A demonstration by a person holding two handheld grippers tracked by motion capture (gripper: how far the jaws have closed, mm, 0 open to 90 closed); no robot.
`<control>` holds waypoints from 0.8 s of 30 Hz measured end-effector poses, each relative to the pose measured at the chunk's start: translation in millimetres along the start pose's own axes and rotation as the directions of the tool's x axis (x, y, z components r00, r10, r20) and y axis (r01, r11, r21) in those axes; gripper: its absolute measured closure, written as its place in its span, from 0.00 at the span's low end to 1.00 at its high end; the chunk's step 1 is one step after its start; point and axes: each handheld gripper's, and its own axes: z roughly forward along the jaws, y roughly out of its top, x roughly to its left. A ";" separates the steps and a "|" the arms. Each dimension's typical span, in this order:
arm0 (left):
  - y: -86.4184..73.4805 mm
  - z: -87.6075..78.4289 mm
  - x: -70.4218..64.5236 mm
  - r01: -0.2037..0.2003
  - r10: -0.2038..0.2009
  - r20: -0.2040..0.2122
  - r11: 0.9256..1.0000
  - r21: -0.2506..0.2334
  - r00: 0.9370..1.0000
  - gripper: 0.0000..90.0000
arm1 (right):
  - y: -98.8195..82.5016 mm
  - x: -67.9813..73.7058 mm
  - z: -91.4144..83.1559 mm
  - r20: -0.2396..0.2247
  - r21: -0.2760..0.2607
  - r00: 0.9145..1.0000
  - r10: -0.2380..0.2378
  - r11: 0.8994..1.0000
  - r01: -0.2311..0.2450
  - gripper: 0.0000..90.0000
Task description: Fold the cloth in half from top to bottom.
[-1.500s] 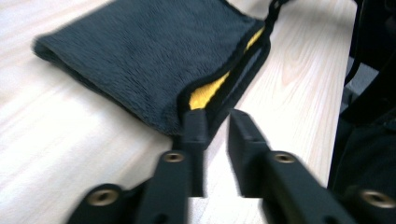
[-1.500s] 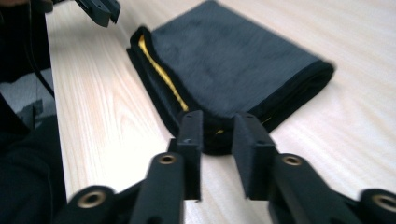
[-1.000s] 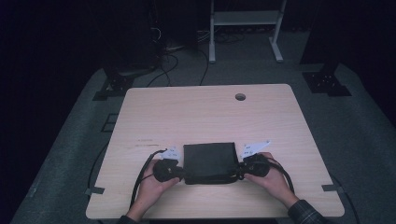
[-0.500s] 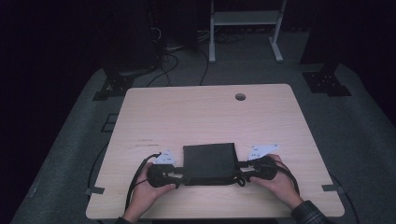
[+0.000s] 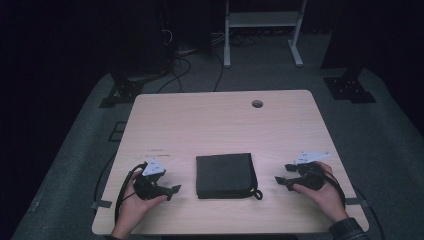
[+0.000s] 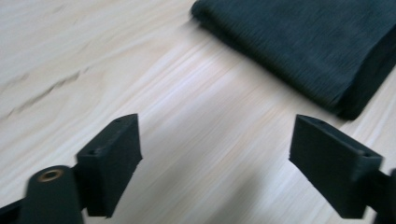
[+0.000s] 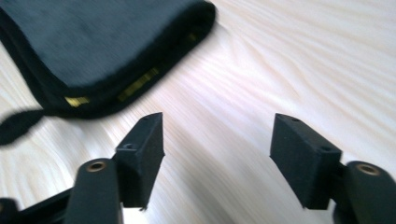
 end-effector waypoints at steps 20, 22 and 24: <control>-47.2 -11.2 18.8 -0.007 0.008 -0.044 1.000 0.024 0.999 0.00 | -36.8 -20.2 -11.5 0.168 0.033 0.984 0.055 0.998 -0.062 0.14; -49.4 -10.8 19.2 -0.016 0.016 -0.038 1.000 0.000 0.999 0.00 | -39.5 -20.7 -10.9 0.174 0.004 0.983 0.061 0.998 -0.062 0.14; -49.7 -10.7 19.3 -0.016 0.016 -0.037 1.000 -0.003 0.999 0.00 | -42.3 -21.4 -9.9 0.170 -0.024 0.984 0.059 0.998 -0.056 0.13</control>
